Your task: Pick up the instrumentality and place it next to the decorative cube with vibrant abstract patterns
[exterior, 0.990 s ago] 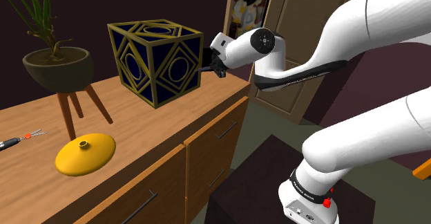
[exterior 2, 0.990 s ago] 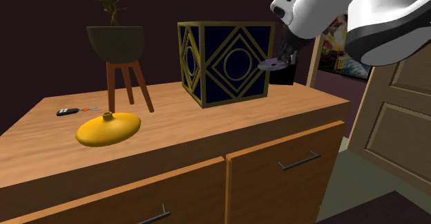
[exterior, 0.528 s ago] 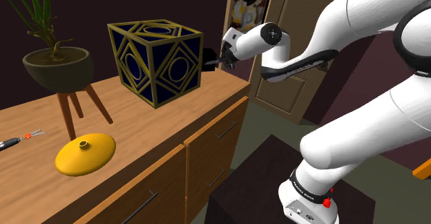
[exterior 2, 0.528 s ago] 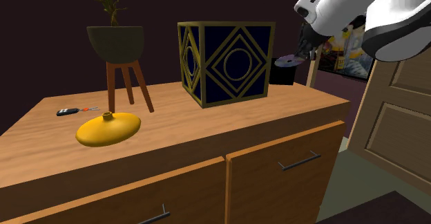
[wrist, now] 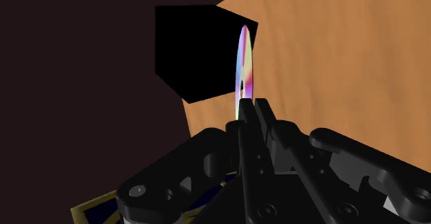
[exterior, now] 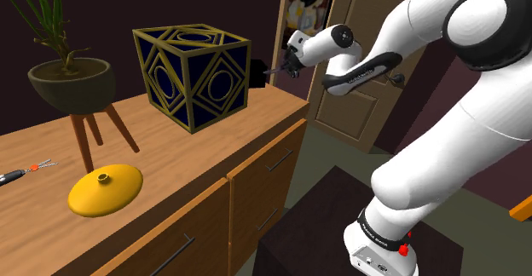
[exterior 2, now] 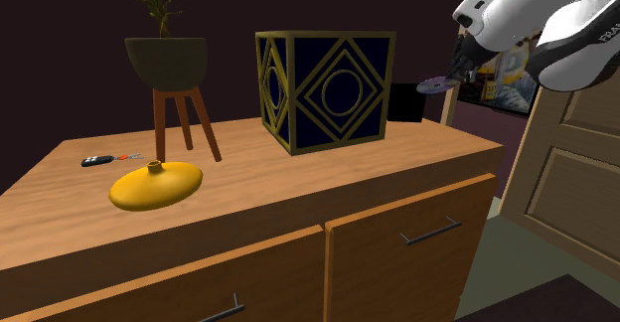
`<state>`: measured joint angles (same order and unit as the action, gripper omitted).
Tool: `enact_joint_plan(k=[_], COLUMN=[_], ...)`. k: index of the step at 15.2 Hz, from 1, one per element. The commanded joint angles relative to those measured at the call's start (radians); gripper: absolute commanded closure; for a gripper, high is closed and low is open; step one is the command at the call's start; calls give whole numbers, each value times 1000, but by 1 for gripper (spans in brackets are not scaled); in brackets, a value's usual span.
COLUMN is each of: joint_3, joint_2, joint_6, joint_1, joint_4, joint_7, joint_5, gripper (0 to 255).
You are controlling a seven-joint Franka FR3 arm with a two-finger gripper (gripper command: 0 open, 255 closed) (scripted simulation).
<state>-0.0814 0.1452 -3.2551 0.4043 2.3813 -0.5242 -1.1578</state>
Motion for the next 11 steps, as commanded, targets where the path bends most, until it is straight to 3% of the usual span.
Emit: enact_joint_plan(k=[1, 2, 3, 5, 6, 7, 11], joint_3=[-194, -375, -611, -1184, -1402, -1492, -1839], joint_2=[-39, -52, -60, -53, -41, -43, -41], joint_6=[-20, -24, -27, -21, -16, -29, -84], joint_1=[-175, -360, -609, -1211, -1433, -1519, -1874], joint_4=[-7, -7, -7, -33, -55, -51, -31], joint_7=[-265, -422, -611, -948, -1043, -1024, -1086], joint_5=[234, 383, 569, 898, 983, 962, 1031], gripper=[255, 255, 255, 255, 255, 255, 255])
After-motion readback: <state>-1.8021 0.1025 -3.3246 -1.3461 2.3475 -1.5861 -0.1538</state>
